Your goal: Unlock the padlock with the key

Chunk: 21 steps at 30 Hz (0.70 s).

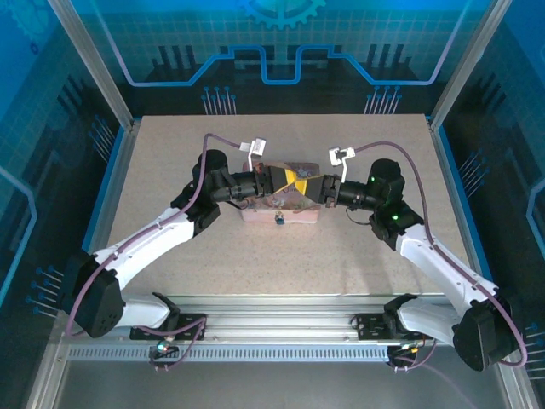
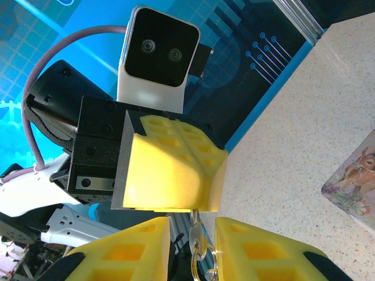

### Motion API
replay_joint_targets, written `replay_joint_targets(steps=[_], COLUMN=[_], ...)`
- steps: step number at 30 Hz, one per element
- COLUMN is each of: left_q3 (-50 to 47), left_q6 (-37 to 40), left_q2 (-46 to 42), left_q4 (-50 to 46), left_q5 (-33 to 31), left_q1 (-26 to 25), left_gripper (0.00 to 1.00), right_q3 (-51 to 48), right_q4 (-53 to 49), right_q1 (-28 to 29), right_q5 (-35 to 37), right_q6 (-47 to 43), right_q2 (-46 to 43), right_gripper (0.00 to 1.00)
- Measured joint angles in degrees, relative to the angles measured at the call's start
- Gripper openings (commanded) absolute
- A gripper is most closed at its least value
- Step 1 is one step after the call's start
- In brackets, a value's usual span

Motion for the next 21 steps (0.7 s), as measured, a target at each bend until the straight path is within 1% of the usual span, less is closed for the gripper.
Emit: replay_joint_targets(steps=[5,6,10,13,14,15,17,20,21], left_q3=[0.0,0.0,-0.3,-0.6,-0.7,-0.8,-1.0,-1.8,-2.0], left_q6=[0.0,0.0,0.0,0.0,0.0,0.1,0.0,0.3,0.5], left_q2=[-0.2,-0.2,-0.3,-0.3,-0.3,-0.3,-0.6,-1.9,-2.3], left_q4=[0.0,0.0,0.0,0.0,0.0,0.0,-0.1,-0.4,-0.8], left_q5=[-0.3,-0.3,-0.4,-0.4,-0.5,-0.5,-0.6,-1.6,-1.9], left_q1=[0.1,0.1,0.3,0.3,0.3,0.3,0.3,0.6,0.6], left_gripper=[0.0,0.0,0.0,0.0,0.03,0.19,0.33,0.61,0.67], right_q3=[-0.1,-0.2,-0.9,-1.3,-1.4,-1.5,-1.6,-1.8,-1.8], right_q4=[0.0,0.0,0.2,0.3,0.3,0.3,0.1,-0.7,-1.2], right_q1=[0.0,0.0,0.0,0.0,0.0,0.0,0.0,-0.1,-0.2], right_q5=[0.0,0.0,0.2,0.6,0.6,0.6,0.6,1.0,1.1], right_q6=[0.0,0.0,0.0,0.0,0.0,0.0,-0.3,-0.9,-1.2], right_q2=[0.0,0.0,-0.1,-0.2,-0.2,-0.2,-0.2,-0.7,-0.9], right_gripper=[0.2,0.15,0.03,0.0,0.0,0.0,0.0,0.0,0.0])
